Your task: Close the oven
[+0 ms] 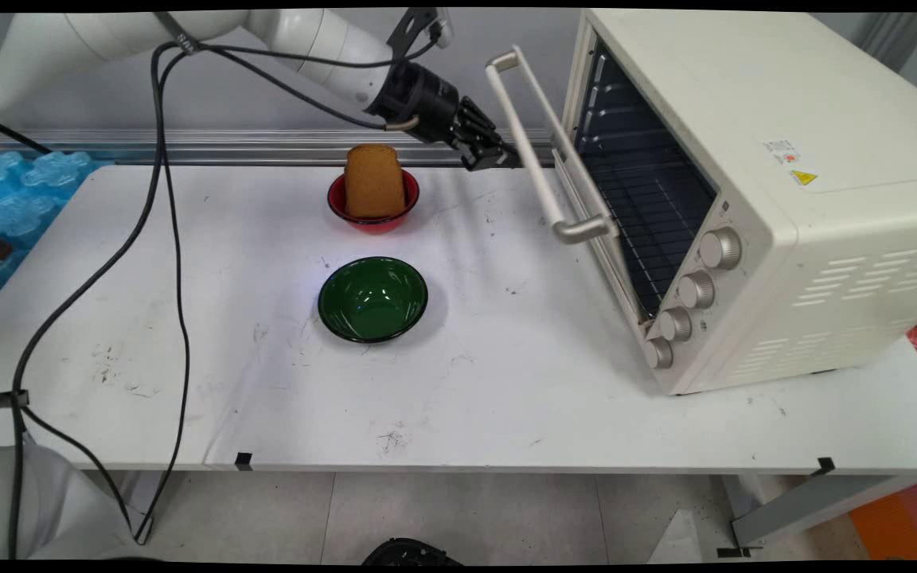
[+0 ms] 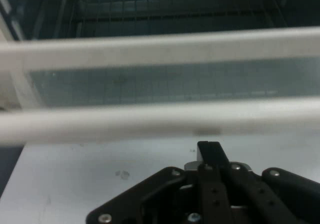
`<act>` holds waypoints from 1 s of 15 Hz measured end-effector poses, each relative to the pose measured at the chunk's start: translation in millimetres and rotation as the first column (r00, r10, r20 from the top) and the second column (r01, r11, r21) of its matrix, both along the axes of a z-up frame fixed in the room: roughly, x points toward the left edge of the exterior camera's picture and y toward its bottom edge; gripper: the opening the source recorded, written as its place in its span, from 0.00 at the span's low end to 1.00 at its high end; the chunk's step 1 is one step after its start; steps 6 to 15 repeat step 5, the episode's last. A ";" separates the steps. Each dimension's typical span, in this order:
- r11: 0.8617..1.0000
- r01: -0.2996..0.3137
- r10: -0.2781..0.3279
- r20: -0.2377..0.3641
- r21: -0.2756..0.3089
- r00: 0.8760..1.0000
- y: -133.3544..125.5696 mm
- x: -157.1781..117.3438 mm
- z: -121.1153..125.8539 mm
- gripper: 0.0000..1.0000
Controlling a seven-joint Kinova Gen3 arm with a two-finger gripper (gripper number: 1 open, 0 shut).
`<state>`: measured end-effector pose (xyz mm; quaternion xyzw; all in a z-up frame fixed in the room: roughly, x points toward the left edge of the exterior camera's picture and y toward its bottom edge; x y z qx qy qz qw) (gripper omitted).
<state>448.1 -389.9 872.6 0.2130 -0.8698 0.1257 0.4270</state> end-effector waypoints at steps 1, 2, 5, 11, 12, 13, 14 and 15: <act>1.000 -0.006 0.006 -0.006 0.006 1.000 -1.7 -2.2 2.0 0.00; 1.000 -0.012 0.012 -0.013 0.011 1.000 -3.3 -4.3 3.9 0.00; 0.999 -0.030 0.031 -0.033 0.028 0.999 -8.3 -11.7 9.7 0.00; 0.999 -0.030 0.031 -0.033 0.028 0.999 -8.3 -11.7 9.7 0.00; 0.999 -0.030 0.031 -0.033 0.028 0.999 -8.3 -11.7 9.7 0.00; 0.999 -0.030 0.031 -0.033 0.028 0.999 -8.3 -11.7 9.7 0.00; 0.999 -0.030 0.031 -0.033 0.028 0.999 -8.3 -11.7 9.7 0.00; 0.999 -0.030 0.031 -0.033 0.028 0.999 -8.3 -11.7 9.7 0.00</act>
